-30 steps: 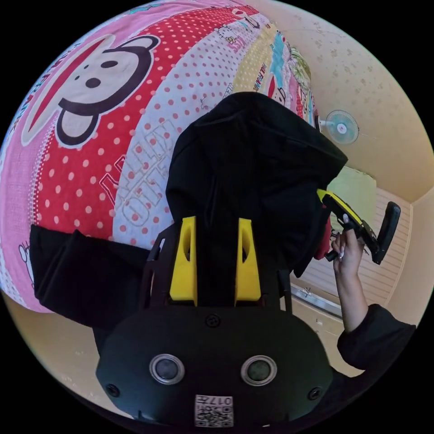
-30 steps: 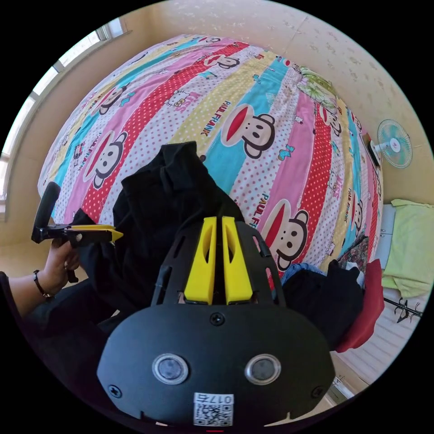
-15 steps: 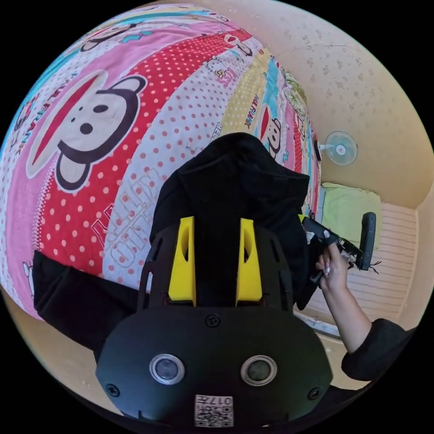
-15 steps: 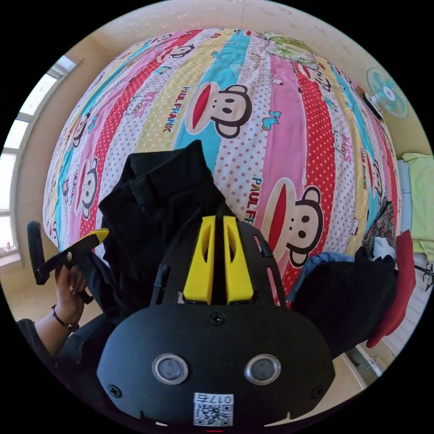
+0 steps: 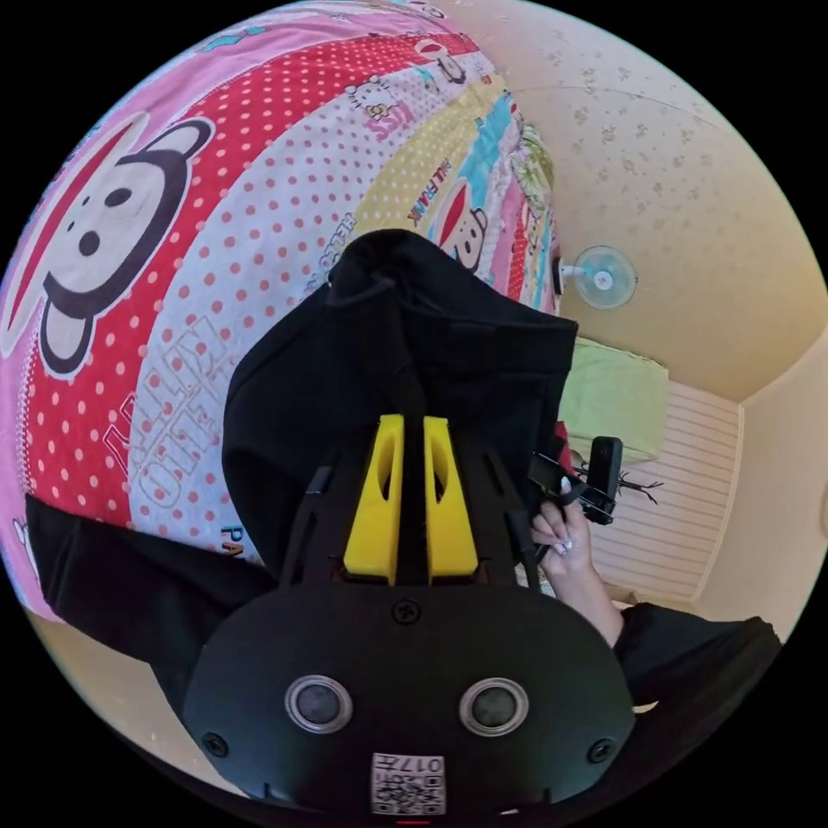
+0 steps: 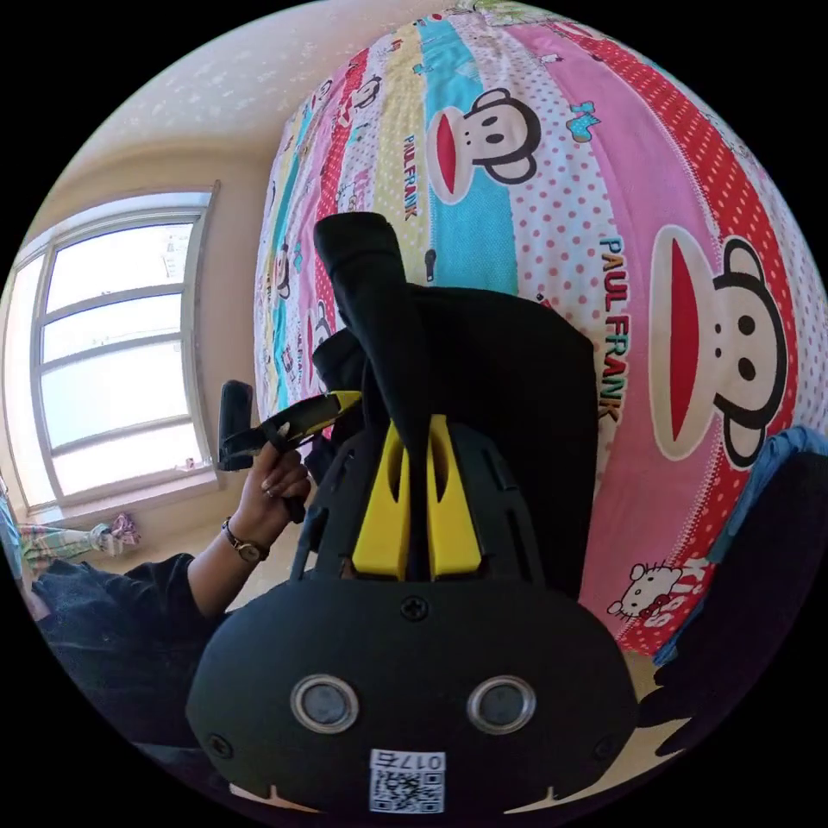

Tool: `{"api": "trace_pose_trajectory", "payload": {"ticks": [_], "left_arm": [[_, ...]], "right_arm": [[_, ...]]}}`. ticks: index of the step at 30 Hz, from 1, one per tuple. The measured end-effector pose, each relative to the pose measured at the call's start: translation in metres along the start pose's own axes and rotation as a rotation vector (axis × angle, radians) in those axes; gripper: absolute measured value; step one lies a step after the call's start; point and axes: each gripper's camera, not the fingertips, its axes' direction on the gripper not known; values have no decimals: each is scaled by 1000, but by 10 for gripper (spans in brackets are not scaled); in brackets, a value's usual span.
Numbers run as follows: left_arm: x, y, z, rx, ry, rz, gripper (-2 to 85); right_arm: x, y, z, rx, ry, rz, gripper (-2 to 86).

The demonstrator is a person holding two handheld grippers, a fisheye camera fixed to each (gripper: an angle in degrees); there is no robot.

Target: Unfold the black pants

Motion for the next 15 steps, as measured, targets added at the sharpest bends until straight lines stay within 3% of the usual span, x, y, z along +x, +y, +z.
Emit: {"api": "trace_pose_trajectory", "payload": {"ticks": [7, 15], "left_arm": [[101, 43, -120, 51, 84, 279, 33], [243, 110, -274, 321, 209, 581, 27]], "right_arm": [[15, 90, -103, 366, -391, -137, 44], [-55, 203, -194, 630, -550, -570, 41]]}}
